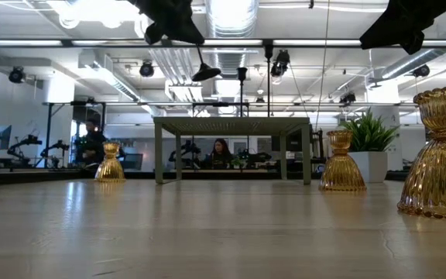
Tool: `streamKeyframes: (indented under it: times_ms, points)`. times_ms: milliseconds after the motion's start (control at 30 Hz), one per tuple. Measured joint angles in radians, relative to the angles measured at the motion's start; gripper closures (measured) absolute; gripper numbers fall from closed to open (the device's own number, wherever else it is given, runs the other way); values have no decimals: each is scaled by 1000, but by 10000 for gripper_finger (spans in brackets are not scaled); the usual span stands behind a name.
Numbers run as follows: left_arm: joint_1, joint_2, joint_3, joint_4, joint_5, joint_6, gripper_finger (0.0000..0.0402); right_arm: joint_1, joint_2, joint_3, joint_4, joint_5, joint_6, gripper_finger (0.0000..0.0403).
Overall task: Pick & Place candle stick holders
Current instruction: Put the top black candle holder on the shelf aligned with the other black candle holders
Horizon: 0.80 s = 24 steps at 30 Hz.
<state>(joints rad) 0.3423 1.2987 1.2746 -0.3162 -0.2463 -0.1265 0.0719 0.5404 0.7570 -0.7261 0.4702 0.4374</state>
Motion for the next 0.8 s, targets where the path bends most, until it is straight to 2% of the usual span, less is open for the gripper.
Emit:
streamKeyframes:
  times_ms: [400,800]
  points:
    - [95,162,246,-184,33,78,385,0,0,0,0,0,0,333]
    - [219,269,261,-164,167,153,385,0,0,0,0,0,0,319]
